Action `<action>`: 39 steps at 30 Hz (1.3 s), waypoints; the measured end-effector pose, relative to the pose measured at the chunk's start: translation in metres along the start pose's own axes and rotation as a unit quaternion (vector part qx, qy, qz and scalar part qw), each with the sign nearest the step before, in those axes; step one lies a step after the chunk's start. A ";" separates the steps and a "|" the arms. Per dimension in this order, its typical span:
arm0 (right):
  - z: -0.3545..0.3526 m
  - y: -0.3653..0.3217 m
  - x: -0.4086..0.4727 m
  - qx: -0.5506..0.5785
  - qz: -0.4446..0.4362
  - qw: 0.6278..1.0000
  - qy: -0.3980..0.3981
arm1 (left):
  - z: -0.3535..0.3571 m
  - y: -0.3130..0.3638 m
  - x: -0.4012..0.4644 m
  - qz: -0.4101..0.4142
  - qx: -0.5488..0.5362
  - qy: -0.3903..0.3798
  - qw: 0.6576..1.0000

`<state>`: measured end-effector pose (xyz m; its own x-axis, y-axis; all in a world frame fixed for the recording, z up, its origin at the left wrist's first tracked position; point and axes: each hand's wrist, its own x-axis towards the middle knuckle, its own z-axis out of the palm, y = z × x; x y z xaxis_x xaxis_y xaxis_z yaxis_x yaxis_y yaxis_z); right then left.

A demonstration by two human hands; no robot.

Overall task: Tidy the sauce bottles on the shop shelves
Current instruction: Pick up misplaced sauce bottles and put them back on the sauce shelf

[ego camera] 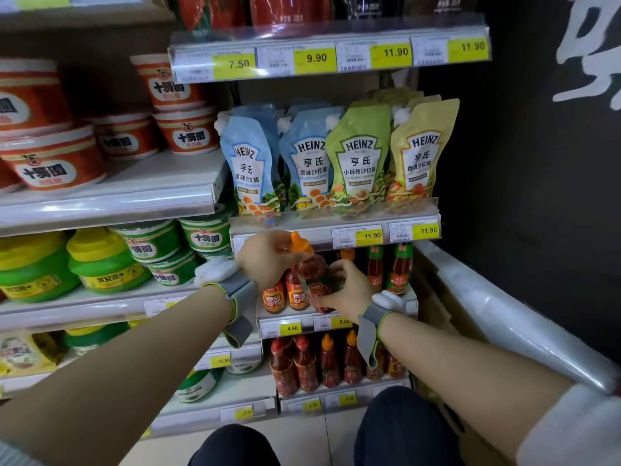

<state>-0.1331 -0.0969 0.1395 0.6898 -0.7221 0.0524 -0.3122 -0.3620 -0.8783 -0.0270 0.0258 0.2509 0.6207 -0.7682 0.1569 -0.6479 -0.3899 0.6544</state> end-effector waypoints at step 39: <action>0.051 0.080 0.048 -0.087 0.077 0.989 0.086 | 0.101 -0.068 0.036 0.070 0.037 0.072 0.994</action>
<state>-0.0916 -0.1309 0.0476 0.5082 -0.8611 0.0169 -0.5236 -0.3245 -0.7877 -0.0055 -0.0267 0.1375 0.5754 -0.7386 0.3511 -0.7602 -0.3247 0.5628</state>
